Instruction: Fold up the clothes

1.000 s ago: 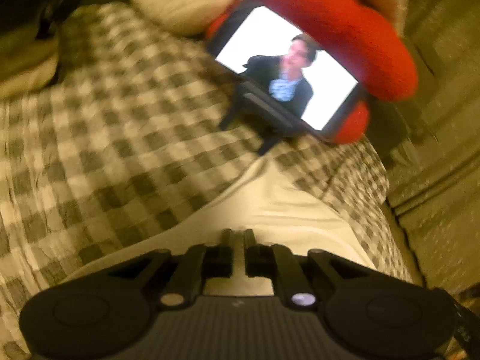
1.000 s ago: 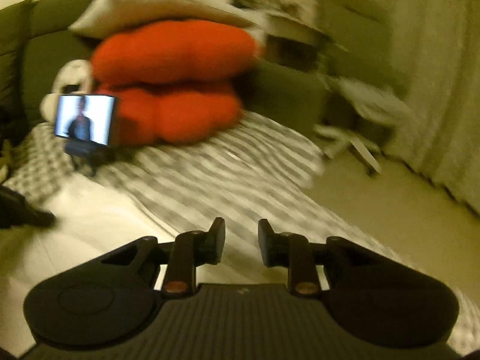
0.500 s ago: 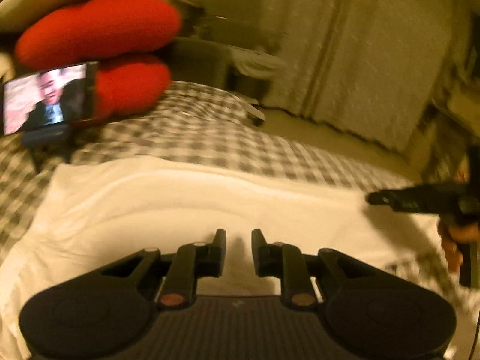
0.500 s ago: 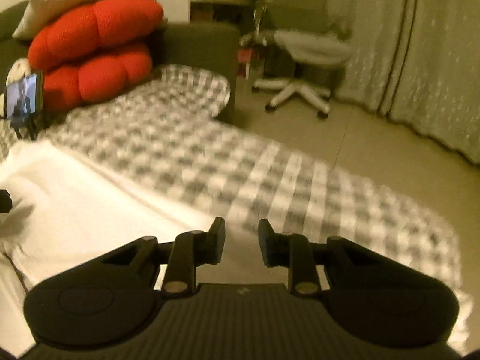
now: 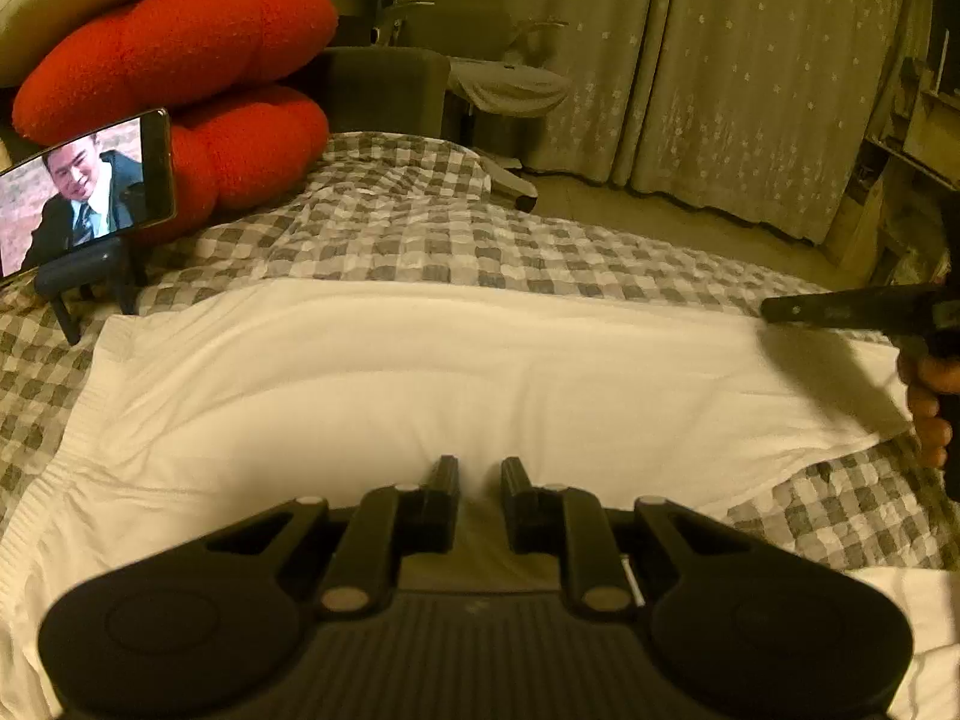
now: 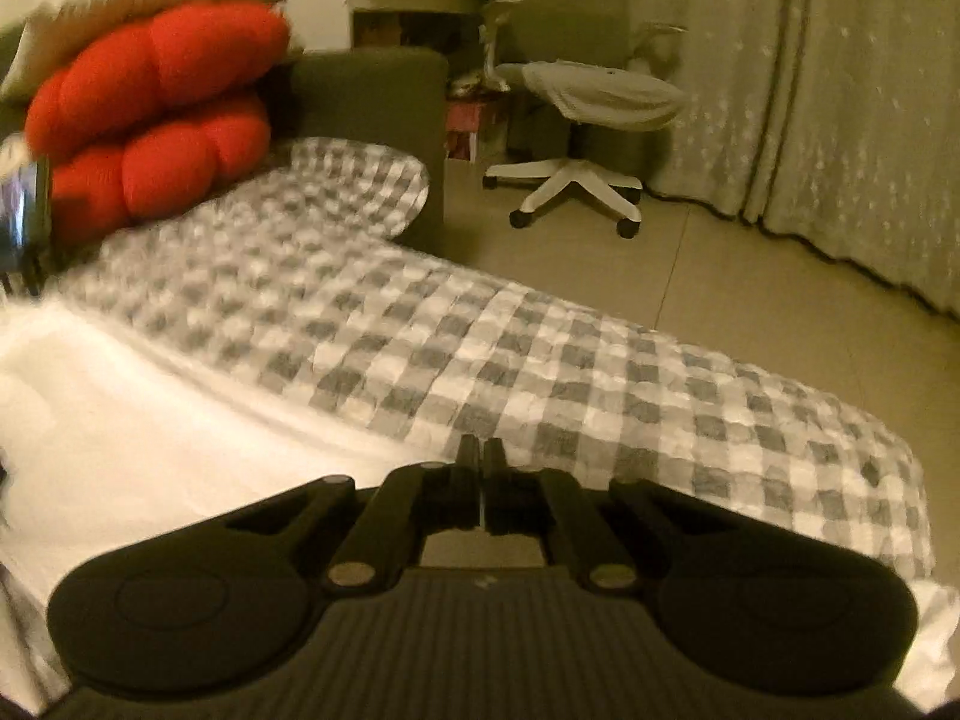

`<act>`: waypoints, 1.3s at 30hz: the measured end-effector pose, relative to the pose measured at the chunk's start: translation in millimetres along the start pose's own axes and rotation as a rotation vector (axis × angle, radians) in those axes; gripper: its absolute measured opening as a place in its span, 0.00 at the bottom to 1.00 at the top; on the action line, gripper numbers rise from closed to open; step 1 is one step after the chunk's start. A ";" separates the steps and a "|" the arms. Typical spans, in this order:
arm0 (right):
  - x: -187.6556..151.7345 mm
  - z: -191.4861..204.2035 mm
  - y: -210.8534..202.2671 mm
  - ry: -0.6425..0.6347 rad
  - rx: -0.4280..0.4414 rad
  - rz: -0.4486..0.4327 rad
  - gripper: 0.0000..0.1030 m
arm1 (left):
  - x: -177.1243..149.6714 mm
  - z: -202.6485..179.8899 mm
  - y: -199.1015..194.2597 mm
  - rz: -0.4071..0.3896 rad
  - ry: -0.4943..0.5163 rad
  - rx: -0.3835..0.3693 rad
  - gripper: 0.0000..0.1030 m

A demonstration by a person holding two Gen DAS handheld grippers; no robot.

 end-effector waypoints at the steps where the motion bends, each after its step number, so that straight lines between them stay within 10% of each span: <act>1: 1.1 -8.8 -7.4 0.018 0.006 -0.011 0.39 | 0.4 0.7 -0.8 -0.002 -0.006 -0.006 0.16; 2: 1.6 -23.2 -13.7 0.047 -0.020 -0.029 0.54 | 1.2 1.7 -1.7 -0.006 -0.013 -0.011 0.16; 16: -83.6 -218.0 -56.9 0.590 -0.280 -0.046 0.50 | 6.7 -1.3 -2.9 -0.026 -0.029 -0.020 0.17; 31: -113.5 -201.3 -87.3 0.832 0.043 0.066 0.36 | 7.5 -7.3 0.0 -0.020 -0.025 -0.019 0.17; 34: -113.1 -197.2 -79.9 0.795 -0.004 0.106 0.26 | 6.2 -10.1 2.2 -0.016 -0.013 -0.010 0.17; 35: -111.9 -198.4 -80.2 0.791 -0.030 0.104 0.08 | 5.8 -10.4 2.3 -0.013 -0.009 -0.008 0.17; 39: -107.6 -201.9 -102.6 0.779 -0.101 0.050 0.05 | 4.0 -9.7 2.4 0.000 0.000 -0.008 0.17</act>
Point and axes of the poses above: each gripper's, at about its wrist camera, not at the fingertips, and y roughly the way its jaws point, z to its left, x to its top, the point moved 10 cm from there along y, roughly the way its jaws point, and after that the axes turned 15 degrees about z, right-handed, at the moved point
